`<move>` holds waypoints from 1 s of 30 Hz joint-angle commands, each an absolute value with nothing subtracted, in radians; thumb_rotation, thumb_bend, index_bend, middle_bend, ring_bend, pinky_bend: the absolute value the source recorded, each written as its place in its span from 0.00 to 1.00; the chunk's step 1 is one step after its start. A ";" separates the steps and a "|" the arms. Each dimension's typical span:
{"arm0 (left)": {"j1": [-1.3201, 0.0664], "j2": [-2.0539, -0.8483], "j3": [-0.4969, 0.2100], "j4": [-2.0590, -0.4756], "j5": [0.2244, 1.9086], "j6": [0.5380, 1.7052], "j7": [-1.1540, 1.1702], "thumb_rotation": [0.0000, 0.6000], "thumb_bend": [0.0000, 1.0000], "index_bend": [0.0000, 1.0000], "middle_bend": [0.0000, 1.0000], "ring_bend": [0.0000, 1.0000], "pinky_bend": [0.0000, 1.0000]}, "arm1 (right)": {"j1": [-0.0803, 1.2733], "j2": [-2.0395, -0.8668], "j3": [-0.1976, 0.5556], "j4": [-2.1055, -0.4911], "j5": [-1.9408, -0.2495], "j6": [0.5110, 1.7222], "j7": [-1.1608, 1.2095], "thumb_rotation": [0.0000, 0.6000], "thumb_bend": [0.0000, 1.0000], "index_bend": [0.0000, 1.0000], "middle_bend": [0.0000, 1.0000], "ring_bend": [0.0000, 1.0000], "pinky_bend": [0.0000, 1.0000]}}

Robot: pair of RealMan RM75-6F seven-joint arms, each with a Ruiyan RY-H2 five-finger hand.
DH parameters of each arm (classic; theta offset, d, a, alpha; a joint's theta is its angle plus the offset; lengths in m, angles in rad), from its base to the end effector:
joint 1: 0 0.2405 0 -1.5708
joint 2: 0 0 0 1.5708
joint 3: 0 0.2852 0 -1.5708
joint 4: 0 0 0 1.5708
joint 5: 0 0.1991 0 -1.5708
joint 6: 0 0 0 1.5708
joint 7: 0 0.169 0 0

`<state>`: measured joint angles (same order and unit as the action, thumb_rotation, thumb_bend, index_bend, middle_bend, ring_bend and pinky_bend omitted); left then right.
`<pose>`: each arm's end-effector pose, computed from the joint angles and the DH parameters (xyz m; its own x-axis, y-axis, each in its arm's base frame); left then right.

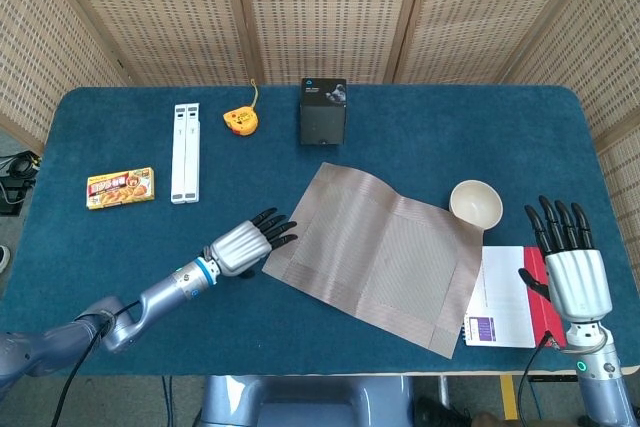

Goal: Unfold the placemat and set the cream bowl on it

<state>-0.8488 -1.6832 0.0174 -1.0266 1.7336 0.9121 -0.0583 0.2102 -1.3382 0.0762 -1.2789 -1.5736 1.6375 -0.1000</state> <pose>-0.1624 0.3768 -0.0776 0.7122 0.1350 0.6889 0.5061 -0.7788 -0.3706 -0.3220 -0.2546 0.1564 0.5403 0.2550 0.8019 -0.8007 -0.1372 0.5831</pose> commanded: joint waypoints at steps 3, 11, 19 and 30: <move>-0.863 -1.700 0.017 -1.006 1.720 0.901 -0.044 1.00 0.00 0.11 0.00 0.00 0.00 | 0.207 -1.338 0.082 -1.279 -1.575 1.634 -0.099 1.00 0.00 0.00 0.00 0.00 0.00; -0.893 -1.745 0.011 -0.961 1.695 0.871 -0.035 1.00 0.00 0.11 0.00 0.00 0.00 | 0.203 -1.338 0.088 -1.281 -1.583 1.635 -0.101 1.00 0.00 0.00 0.00 0.00 0.00; -0.916 -1.778 0.010 -0.940 1.681 0.858 -0.001 1.00 0.00 0.12 0.00 0.00 0.00 | 0.201 -1.342 0.093 -1.278 -1.589 1.630 -0.100 1.00 0.00 0.00 0.00 0.00 0.00; -0.930 -1.765 -0.003 -0.980 1.654 0.859 0.031 1.00 0.16 0.14 0.00 0.00 0.00 | 0.196 -1.339 0.095 -1.283 -1.601 1.633 -0.093 1.00 0.00 0.00 0.00 0.00 0.00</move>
<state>-0.9290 -1.7664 -0.0017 -0.9780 1.6553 0.8587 0.0295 0.1964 -1.3393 0.0948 -1.2826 -1.6012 1.6332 -0.0926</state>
